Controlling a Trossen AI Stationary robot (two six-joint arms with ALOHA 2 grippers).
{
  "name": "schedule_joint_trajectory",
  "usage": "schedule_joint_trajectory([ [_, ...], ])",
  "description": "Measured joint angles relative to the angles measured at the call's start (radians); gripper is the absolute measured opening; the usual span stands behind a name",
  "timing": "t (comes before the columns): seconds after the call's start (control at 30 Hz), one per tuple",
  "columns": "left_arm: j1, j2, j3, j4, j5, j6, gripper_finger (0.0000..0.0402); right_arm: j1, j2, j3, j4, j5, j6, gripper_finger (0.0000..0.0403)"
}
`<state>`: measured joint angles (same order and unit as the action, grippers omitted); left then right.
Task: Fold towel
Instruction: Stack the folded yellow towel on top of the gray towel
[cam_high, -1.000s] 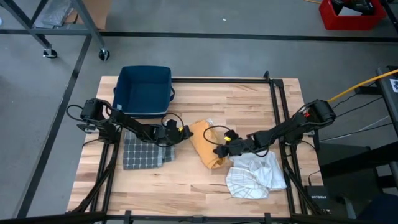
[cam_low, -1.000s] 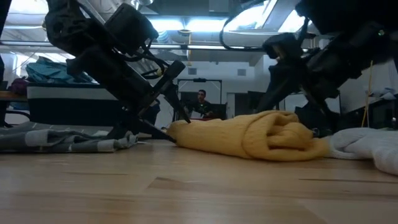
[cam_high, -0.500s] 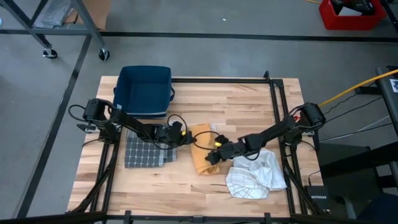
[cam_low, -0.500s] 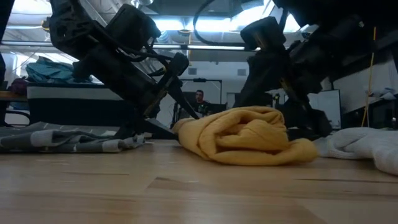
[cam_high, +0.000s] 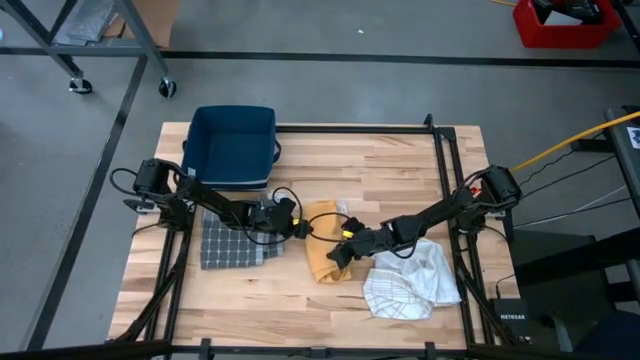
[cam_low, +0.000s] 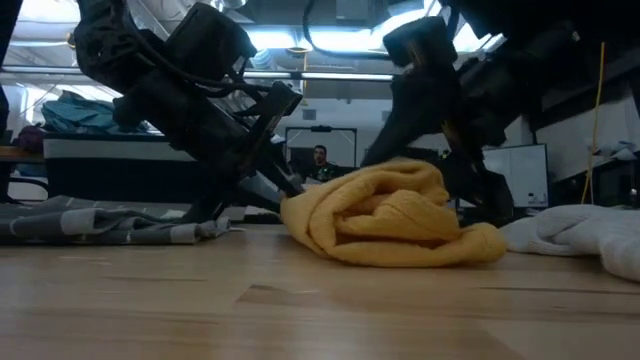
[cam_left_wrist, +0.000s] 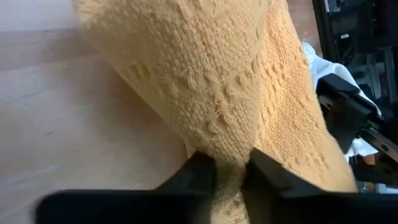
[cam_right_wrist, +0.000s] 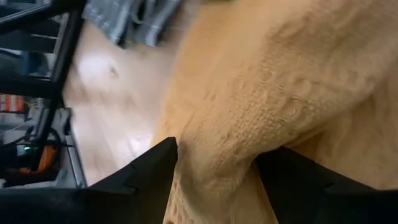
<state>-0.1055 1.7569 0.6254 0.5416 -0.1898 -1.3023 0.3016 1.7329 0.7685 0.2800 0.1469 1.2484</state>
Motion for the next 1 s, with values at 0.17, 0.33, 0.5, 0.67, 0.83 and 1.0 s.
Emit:
schedule_joint_trajectory([
  [0.17,0.000,-0.001,-0.002,0.066,-0.005,0.003,0.0016,0.000,0.000,0.000,0.070,0.002,-0.062,0.0225],
  [0.33,0.000,-0.054,-0.005,0.068,-0.003,0.051,0.0009,0.000,-0.013,0.000,0.088,0.034,-0.143,0.0225],
  [0.5,0.001,-0.129,-0.004,0.026,0.007,0.099,0.0008,0.000,-0.061,0.000,0.087,0.050,-0.220,0.0225],
  [0.67,0.001,-0.228,-0.002,-0.025,0.029,0.161,0.0008,0.000,-0.110,0.000,0.085,0.052,-0.259,0.0225],
  [0.83,-0.011,-0.377,-0.002,-0.172,0.041,0.218,0.0008,0.000,-0.130,0.000,0.085,0.052,-0.266,0.0225],
  [1.0,-0.041,-0.562,-0.002,-0.415,0.045,0.229,0.0007,0.000,-0.130,0.000,0.084,0.053,-0.267,0.0225],
])
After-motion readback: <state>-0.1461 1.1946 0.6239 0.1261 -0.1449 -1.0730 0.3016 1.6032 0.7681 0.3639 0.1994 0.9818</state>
